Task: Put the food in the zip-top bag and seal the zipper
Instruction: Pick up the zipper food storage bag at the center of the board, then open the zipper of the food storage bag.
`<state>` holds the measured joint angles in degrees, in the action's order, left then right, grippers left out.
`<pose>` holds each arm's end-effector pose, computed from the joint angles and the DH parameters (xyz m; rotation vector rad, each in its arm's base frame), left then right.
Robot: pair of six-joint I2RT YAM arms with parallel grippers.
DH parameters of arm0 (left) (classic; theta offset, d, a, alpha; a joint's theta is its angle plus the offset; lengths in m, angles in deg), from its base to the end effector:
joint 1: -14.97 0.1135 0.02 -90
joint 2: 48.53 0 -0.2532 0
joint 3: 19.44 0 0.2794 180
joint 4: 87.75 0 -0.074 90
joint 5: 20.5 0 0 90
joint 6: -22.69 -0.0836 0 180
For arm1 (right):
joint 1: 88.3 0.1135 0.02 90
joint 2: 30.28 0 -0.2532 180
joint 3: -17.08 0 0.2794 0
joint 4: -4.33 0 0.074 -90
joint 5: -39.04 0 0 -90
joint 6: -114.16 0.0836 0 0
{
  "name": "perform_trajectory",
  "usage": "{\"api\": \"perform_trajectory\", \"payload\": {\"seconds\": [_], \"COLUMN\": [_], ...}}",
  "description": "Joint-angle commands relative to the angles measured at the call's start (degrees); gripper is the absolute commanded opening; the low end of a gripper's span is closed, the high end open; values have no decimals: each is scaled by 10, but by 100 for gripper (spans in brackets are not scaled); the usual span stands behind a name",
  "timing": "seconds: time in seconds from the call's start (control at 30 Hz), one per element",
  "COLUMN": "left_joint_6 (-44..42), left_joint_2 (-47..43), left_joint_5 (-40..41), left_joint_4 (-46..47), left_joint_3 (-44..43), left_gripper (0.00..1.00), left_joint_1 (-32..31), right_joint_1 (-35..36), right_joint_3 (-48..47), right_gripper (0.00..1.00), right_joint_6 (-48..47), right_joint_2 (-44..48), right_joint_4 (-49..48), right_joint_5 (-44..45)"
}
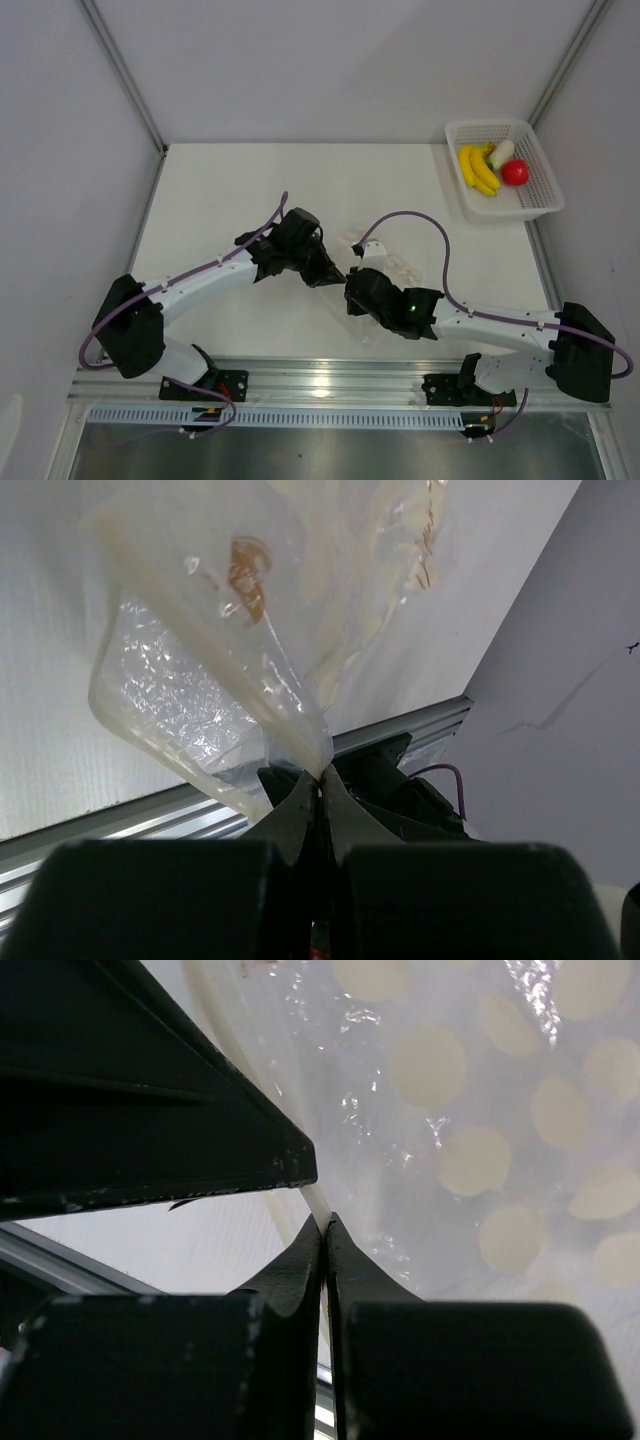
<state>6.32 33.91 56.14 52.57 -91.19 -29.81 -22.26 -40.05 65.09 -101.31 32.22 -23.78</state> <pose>0.2422 -0.2675 0.1930 -0.5826 2.7387 -1.0336 0.1647 0.2765 0.1870 -0.2499 2.2347 0.4823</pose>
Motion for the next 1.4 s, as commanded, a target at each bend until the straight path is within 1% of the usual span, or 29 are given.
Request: {"api": "perform_trajectory", "payload": {"seconds": [0.0,0.1,0.13,0.17,0.2,0.27,0.3,0.33,0.4,0.47,0.53,0.63,0.67,0.73,0.77,0.87,0.93,0.97,1.0,1.03,1.07,1.13,1.23,1.3,1.37], "left_joint_6": [4,-21,-39,-48,-63,-79,-97,-109,-138,-164,-189,-207,-211,-225,-227,-219,-219,-223,-225,-227,-233,-234,-235,-236,-236], "left_joint_2": [-19,-26,-30,-36,-53,-78,-91,-122,-157,-219,-276,-304,-308,-312,-318,-318,-312,-302,-296,-291,-285,-271,-258,-257,-269], "left_joint_5": [-24,-37,-40,-40,-33,-6,3,14,37,71,93,125,126,102,91,83,83,84,85,84,82,71,64,66,72], "left_joint_4": [26,58,85,94,98,108,109,109,123,122,116,81,80,103,120,152,157,157,156,159,162,176,182,178,180], "left_joint_3": [-5,6,9,17,25,42,47,62,76,109,131,155,168,186,221,253,264,263,260,256,254,244,232,227,232], "left_gripper": [1,0,1,6,29,56,77,83,92,96,96,94,91,84,76,69,70,79,84,87,88,90,90,88,82], "left_joint_1": [-4,-3,-2,-3,-2,-3,-3,-3,-4,-3,-4,-4,-4,-4,-4,-3,-4,-4,-4,-3,-3,-3,-4,-3,-4], "right_joint_1": [2,-4,-6,-13,-16,-28,-32,-36,-47,-53,-64,-78,-80,-87,-88,-88,-88,-88,-88,-88,-88,-88,-86,-86,-84], "right_joint_3": [11,13,13,15,17,24,25,28,30,30,27,15,4,-8,-14,-47,-64,-67,-69,-69,-69,-68,-64,-62,-62], "right_gripper": [0,0,0,0,0,0,0,0,0,0,0,0,0,0,0,0,0,0,0,0,0,0,0,0,0], "right_joint_6": [10,9,9,9,12,13,16,17,15,12,8,7,7,12,13,14,18,20,22,24,28,34,40,41,41], "right_joint_2": [9,15,17,19,22,33,37,40,48,56,60,66,69,78,79,84,91,94,98,104,106,106,102,101,99], "right_joint_4": [-30,-30,-28,-28,-27,-29,-28,-27,-24,-24,-25,-22,-21,-16,-14,9,26,27,26,26,24,20,18,17,19], "right_joint_5": [28,19,15,5,2,-6,-15,-20,-29,-36,-52,-85,-92,-118,-124,-144,-150,-157,-162,-165,-173,-184,-188,-189,-187]}}
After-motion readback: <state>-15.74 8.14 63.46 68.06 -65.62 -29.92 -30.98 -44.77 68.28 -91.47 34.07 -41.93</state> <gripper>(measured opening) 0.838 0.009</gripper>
